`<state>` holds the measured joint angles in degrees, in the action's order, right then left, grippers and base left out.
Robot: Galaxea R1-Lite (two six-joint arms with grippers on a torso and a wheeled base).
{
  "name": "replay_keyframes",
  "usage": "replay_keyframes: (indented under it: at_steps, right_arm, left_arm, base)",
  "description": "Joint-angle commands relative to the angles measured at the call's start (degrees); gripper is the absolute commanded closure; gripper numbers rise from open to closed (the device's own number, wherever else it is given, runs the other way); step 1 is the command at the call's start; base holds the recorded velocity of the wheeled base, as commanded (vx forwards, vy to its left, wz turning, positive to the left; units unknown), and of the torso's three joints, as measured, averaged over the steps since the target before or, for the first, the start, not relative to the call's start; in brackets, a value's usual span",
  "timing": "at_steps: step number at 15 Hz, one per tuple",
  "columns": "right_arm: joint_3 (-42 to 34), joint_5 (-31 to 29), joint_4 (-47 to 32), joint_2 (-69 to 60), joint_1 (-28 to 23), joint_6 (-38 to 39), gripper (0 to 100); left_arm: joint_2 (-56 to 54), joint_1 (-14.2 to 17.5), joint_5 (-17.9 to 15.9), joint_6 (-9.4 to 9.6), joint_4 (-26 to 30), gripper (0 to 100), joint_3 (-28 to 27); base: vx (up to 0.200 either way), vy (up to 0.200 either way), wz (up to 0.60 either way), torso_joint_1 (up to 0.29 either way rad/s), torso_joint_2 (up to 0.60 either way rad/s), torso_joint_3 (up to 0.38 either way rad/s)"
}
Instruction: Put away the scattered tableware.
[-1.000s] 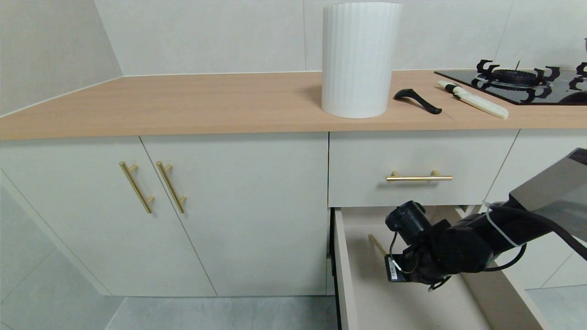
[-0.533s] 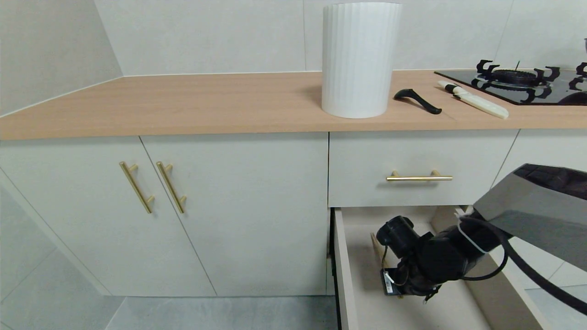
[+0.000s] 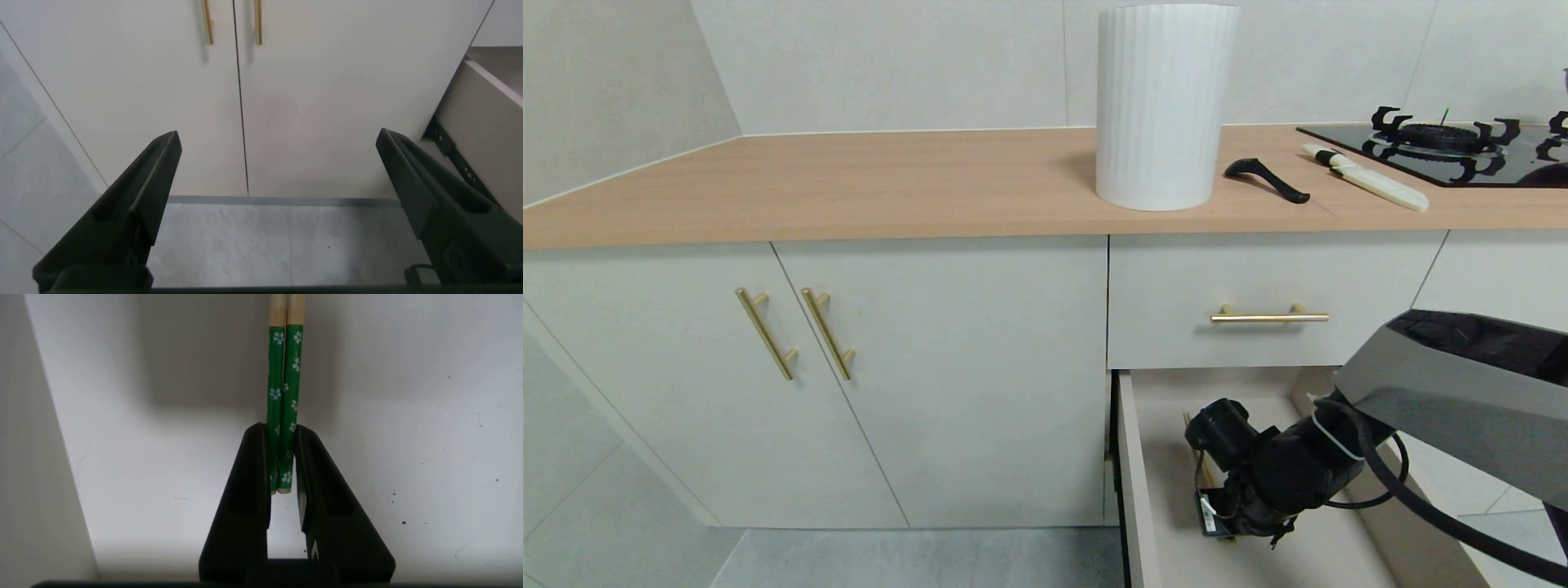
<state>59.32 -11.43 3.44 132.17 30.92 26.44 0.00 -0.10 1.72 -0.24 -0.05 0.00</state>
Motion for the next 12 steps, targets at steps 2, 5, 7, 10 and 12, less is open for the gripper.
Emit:
replay_keyframes:
  at_steps: [2,5,7,10,12]
  right_arm:
    - [0.0,0.0,0.0,0.1,0.0,0.0,100]
    - [0.1,0.0,0.0,0.1,0.0,0.0,100]
    - [0.1,0.0,0.0,0.1,0.0,0.0,0]
    - [0.0,0.0,0.0,0.0,0.0,0.0,0]
    - [-0.2,-0.1,0.0,-0.8,0.0,0.0,0]
  left_arm:
    - [0.0,0.0,0.0,-0.02,0.0,0,0.0]
    - [0.0,0.0,0.0,-0.02,0.0,0,0.0]
    - [0.0,0.0,0.0,-0.02,0.0,0,0.0]
    - [0.0,0.0,0.0,-0.02,0.0,0,0.0]
    - [0.0,0.0,0.0,-0.02,0.0,0,0.0]
  base:
    - [0.0,0.0,0.0,0.0,0.0,0.0]
    - [0.0,0.0,0.0,0.0,0.0,0.0]
    - [0.0,0.0,0.0,0.0,0.0,0.0]
    - [0.0,0.0,0.0,0.0,0.0,0.0]
    - [0.0,0.0,0.0,0.0,0.0,0.0]
